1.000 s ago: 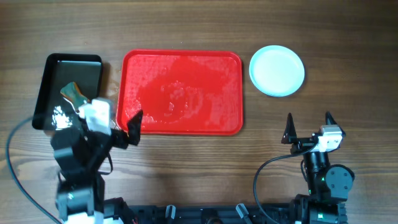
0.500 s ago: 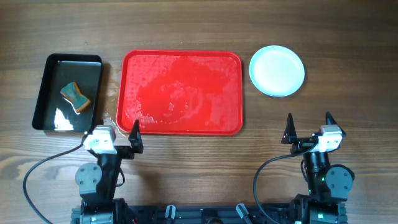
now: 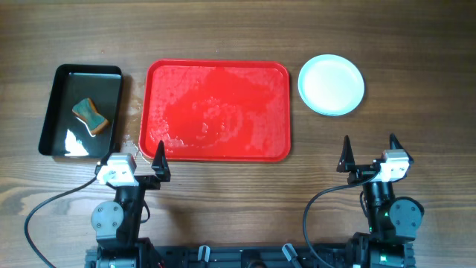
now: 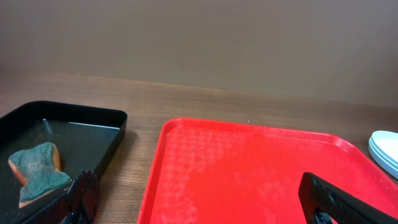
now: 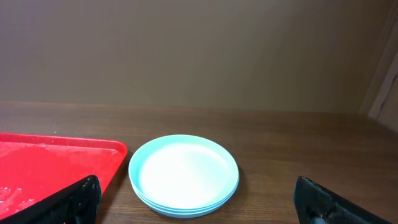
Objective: Clean dirty plates on tray and stack at the side
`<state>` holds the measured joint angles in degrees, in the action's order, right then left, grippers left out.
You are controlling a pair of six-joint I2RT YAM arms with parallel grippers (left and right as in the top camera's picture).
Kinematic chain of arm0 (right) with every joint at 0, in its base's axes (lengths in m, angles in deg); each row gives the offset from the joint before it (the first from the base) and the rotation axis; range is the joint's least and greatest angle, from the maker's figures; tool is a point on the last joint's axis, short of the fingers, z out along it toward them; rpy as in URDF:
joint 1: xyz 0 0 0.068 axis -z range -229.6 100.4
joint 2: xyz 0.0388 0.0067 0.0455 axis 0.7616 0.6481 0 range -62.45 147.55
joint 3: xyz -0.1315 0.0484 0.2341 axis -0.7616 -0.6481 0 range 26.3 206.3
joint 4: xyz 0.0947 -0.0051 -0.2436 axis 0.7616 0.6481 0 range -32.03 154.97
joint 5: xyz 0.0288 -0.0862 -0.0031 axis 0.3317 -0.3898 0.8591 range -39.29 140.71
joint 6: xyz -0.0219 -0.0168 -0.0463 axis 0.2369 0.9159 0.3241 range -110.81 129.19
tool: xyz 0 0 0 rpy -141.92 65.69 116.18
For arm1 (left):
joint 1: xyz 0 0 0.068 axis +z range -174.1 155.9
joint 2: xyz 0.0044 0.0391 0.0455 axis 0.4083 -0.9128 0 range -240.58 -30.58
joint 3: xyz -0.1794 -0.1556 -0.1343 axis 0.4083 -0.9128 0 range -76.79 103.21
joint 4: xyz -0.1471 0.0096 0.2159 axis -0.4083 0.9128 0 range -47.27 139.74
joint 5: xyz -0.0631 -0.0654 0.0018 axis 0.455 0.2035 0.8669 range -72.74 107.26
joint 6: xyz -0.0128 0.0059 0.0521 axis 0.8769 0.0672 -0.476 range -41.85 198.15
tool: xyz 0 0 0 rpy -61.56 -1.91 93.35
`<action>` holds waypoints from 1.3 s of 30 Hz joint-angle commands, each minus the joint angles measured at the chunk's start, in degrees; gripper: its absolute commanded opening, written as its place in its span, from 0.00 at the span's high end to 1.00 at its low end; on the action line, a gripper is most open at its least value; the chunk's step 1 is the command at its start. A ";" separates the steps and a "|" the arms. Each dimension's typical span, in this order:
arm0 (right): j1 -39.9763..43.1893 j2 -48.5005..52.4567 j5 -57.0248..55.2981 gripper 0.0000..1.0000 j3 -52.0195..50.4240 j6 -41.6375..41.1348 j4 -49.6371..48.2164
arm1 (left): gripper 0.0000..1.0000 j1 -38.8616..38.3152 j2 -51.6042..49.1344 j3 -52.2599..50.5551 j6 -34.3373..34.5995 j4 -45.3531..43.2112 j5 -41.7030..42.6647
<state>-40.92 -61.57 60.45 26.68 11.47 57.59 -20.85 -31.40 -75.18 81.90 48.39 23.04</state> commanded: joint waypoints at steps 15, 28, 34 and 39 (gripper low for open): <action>0.20 -0.61 -0.98 0.00 -0.09 0.72 -0.17 | 0.00 -0.52 -4.24 -0.55 -7.85 -0.13 -0.24; 0.20 -0.61 -1.01 0.00 -0.09 0.72 -0.17 | 0.00 -4.04 0.63 -0.55 -9.38 -0.13 -0.20; 0.20 -0.61 -1.01 0.00 -0.09 0.72 -0.17 | 0.00 -3.98 0.63 -0.55 -9.33 -0.15 -0.31; 0.20 -0.61 -0.98 0.00 -0.09 0.72 -0.17 | 0.00 -3.98 0.63 -0.55 -9.33 -0.20 -0.31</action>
<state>-40.92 -61.57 60.45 26.68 11.49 57.59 -24.81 -31.38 -75.25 73.68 48.28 23.08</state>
